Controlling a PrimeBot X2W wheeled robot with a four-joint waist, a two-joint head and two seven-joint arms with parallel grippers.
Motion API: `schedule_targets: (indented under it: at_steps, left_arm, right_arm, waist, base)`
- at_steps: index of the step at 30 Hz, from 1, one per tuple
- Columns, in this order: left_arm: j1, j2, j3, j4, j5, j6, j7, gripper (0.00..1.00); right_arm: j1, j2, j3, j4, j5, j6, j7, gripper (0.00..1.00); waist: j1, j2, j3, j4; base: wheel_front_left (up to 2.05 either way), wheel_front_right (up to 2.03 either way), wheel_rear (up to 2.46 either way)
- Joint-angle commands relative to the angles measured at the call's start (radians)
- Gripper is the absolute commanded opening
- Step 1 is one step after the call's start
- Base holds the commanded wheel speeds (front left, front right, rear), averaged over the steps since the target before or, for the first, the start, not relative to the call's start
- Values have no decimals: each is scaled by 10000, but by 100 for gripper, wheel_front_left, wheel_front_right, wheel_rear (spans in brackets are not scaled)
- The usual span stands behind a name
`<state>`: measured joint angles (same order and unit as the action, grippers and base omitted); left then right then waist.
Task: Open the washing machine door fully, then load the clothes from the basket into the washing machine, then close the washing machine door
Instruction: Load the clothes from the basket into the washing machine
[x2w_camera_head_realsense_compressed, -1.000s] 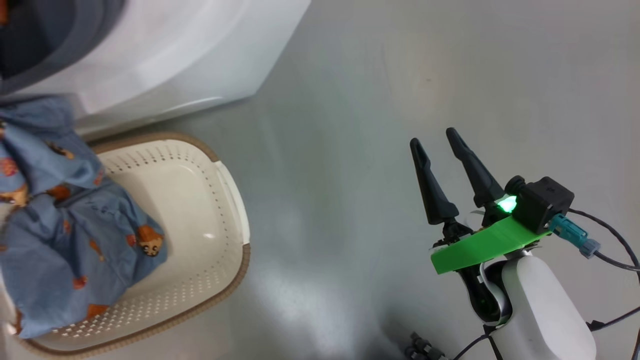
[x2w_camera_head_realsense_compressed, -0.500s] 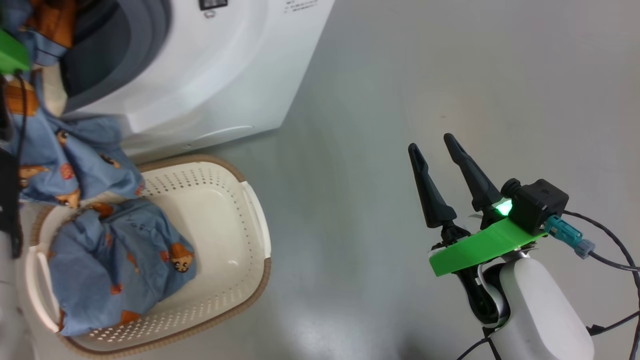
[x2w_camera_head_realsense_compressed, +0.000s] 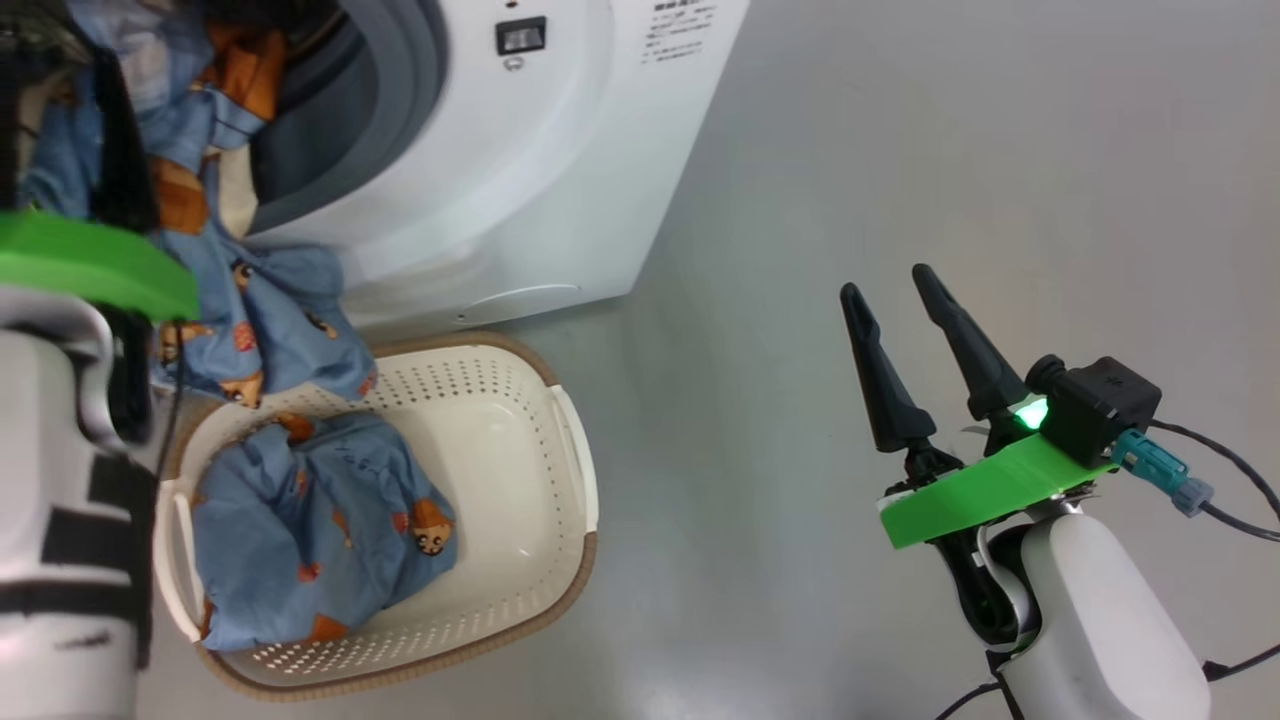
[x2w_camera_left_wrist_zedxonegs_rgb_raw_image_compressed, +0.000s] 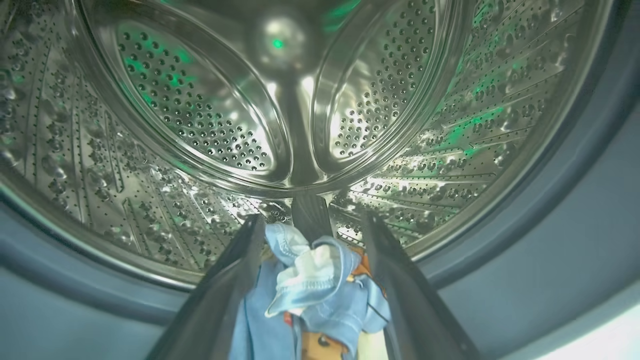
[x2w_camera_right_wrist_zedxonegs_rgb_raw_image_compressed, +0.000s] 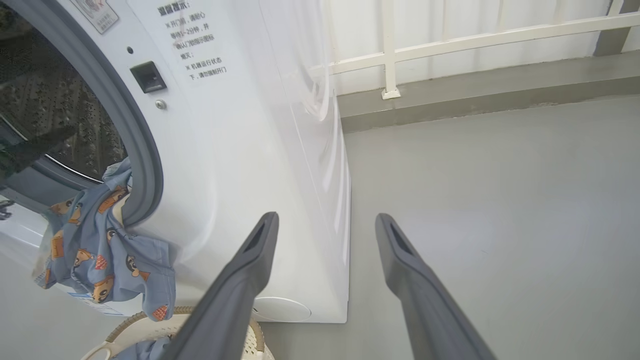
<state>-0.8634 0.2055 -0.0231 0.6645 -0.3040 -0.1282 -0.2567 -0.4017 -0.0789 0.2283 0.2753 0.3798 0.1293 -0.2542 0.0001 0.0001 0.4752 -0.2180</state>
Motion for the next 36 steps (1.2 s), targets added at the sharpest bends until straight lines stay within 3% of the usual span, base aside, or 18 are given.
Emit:
schedule_targets:
  at_steps: [1,19,28,36]
  left_arm:
    - [485,372,208,-563,8,-19,-51,100]
    - [4742,-116,1165,-4749,-169,-19,-51,100]
    - [5637,-661,1497,-5427,-257,-15,-51,100]
    - [5704,-676,1322,-5174,-310,-19,-50,100]
  right_arm:
    - [137,-76,109,-272,49,14,-76,100]
    - [479,-54,-316,-906,32,14,-76,100]
    - [571,-59,-448,-953,-33,14,-76,100]
    - [531,-105,-388,-860,-53,14,-76,100]
  waist:
    - [-1,-1,-178,196]
    - [-1,-1,-114,598]
    - [-1,-1,-97,743]
    - [-1,-1,-113,719]
  base:
    - [0,0,0]
    - [0,0,0]
    - [0,0,0]
    - [0,0,0]
